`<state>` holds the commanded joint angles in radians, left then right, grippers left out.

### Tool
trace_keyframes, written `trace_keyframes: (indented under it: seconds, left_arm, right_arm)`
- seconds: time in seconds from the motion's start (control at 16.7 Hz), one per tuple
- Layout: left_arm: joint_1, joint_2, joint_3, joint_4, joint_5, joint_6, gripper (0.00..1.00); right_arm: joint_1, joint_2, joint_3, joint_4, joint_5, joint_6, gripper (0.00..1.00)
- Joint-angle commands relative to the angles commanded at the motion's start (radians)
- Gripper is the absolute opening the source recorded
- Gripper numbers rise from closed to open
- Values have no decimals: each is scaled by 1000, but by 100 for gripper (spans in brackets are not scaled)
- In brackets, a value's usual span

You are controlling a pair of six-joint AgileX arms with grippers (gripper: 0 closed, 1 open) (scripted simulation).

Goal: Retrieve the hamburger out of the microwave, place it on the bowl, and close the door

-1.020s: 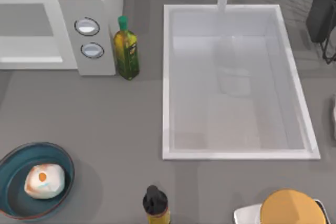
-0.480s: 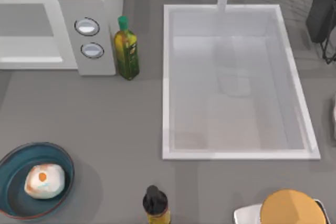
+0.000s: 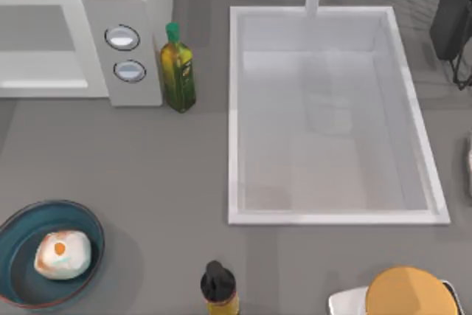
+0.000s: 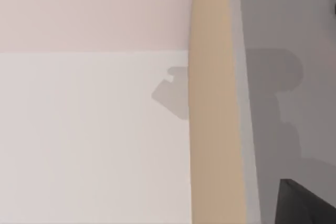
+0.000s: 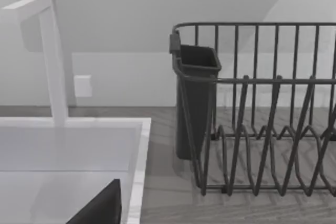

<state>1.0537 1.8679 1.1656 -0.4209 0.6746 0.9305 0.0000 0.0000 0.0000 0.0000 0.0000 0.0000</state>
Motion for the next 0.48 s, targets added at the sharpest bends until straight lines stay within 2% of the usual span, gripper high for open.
trace_keyframes:
  seconds: [0.48]
  left_arm:
    - [-13, -4, -47, 43, -4, -10, 0]
  right_arm:
    - [0, 0, 0, 0, 0, 0, 100]
